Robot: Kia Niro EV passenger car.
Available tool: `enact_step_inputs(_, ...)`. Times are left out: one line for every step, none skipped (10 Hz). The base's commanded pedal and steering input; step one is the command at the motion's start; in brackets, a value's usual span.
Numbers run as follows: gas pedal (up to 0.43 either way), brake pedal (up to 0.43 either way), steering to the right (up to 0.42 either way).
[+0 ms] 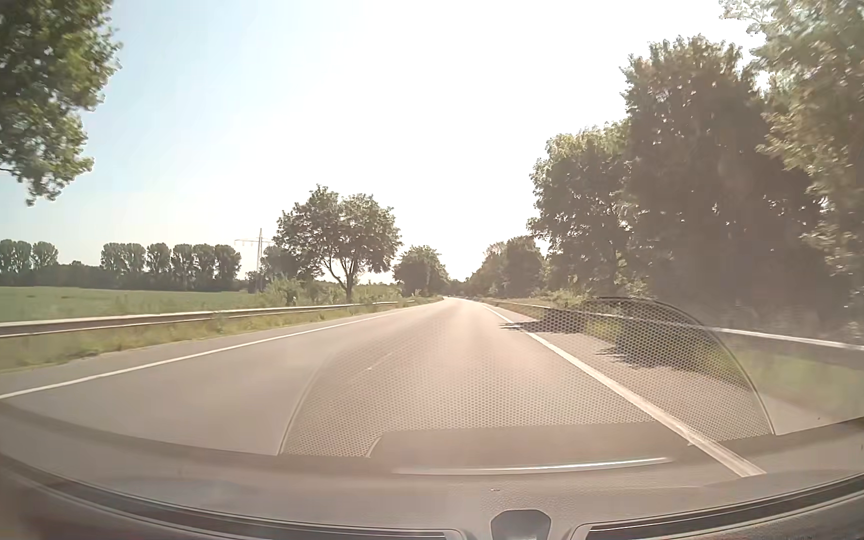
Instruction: Follow the waypoints while adhering to traffic rules and regulations
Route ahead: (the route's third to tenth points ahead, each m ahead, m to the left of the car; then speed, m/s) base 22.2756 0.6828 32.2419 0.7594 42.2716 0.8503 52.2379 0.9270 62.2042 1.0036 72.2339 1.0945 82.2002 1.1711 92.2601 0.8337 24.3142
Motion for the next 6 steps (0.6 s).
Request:
enact_step_inputs(0.319,0.006,0.003)
enact_step_inputs(0.319,0.006,0.003)
enact_step_inputs(0.319,0.006,0.003)
enact_step_inputs(0.319,0.006,0.003)
enact_step_inputs(0.319,0.006,0.003)
enact_step_inputs(0.319,0.006,0.003)
